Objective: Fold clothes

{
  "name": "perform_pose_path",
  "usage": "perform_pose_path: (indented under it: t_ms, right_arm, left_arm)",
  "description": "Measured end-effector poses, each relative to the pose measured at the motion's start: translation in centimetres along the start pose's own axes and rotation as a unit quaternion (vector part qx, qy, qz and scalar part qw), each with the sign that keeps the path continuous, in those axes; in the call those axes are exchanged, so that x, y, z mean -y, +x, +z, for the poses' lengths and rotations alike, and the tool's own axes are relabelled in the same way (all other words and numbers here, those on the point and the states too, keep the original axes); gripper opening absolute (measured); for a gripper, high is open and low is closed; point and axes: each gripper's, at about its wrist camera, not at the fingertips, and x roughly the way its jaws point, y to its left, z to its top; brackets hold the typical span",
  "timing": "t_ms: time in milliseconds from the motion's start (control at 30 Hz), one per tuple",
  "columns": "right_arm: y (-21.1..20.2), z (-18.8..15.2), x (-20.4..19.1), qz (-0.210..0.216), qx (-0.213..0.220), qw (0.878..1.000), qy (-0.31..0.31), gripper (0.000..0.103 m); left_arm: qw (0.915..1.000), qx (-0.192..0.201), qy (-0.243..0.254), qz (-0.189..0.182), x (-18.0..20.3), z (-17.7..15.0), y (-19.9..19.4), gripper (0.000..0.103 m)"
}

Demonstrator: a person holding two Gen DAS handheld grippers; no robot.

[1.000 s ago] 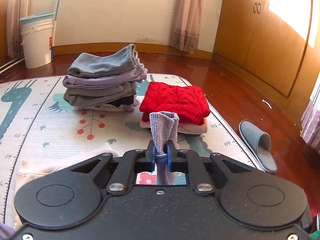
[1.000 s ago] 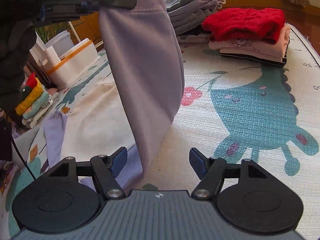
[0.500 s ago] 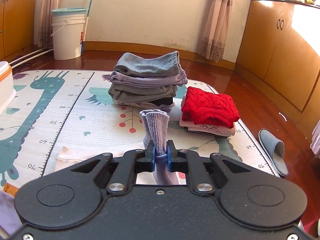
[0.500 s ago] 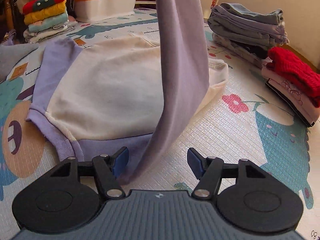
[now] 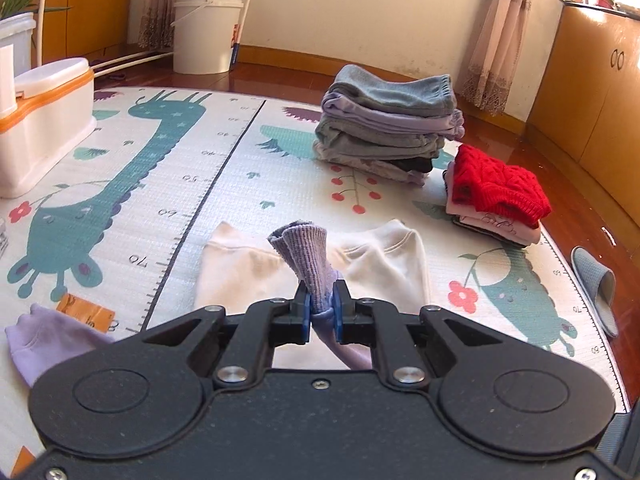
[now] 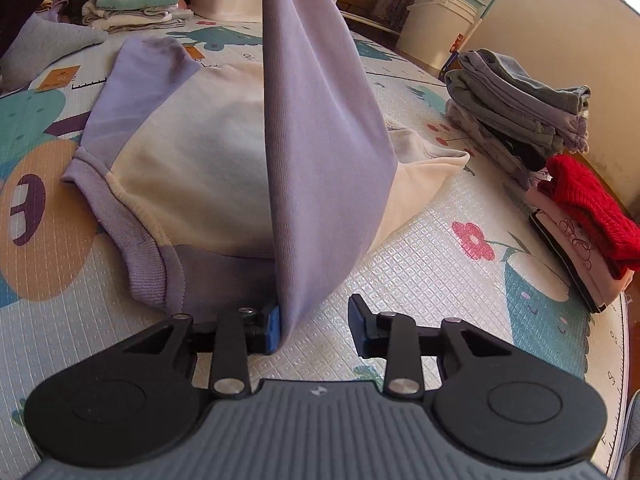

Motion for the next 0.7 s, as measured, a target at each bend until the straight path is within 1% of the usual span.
perform_pose_path:
  t_ms: [67,100,167,333,467,500,567,700]
  right_arm:
    - [-0.1,-0.1,-0.3,-0.002,0.001,1.000,-0.011,0.031]
    - [-0.2,-0.1,-0.4,-0.002,0.002,1.000,-0.016,0.028]
    - [-0.3,-0.2,-0.6,-0.004,0.004,1.000,-0.025,0.027]
    - [-0.5,-0.3,-1.3,-0.004,0.009,0.999,-0.048,0.021]
    - [-0.8,-0.3,-1.8,0.004,0.013,0.998,-0.069,0.006]
    - [-0.8,-0.3,-1.9,0.006,0.014,0.997,-0.074,0.004]
    - [-1.1,-0.2,-2.1,0.012,0.015,0.996,-0.082,0.003]
    - [-1.4,-0.1,-2.4,0.014,0.017,0.995,-0.099,0.003]
  left_arm:
    - [0.9998,-0.012,-0.008,0.011,-1.2,-1.0,0.2,0.009]
    - [0.9997,-0.015,-0.010,0.013,-1.6,-1.4,0.2,0.009]
    - [0.9997,-0.019,-0.007,0.015,-1.9,-1.7,0.2,0.009]
    - [0.9999,-0.012,-0.008,0.007,-2.6,-1.8,-0.7,0.009]
    - [1.0000,-0.006,-0.005,0.000,-3.1,-1.6,-1.5,0.009]
    - [1.0000,-0.008,-0.001,0.004,-3.2,-1.7,-1.4,0.010]
    - [0.9998,-0.015,0.003,0.014,-3.7,-2.2,-1.1,0.010]
    - [0.9989,-0.033,-0.014,0.030,-4.8,-3.8,-0.1,0.010]
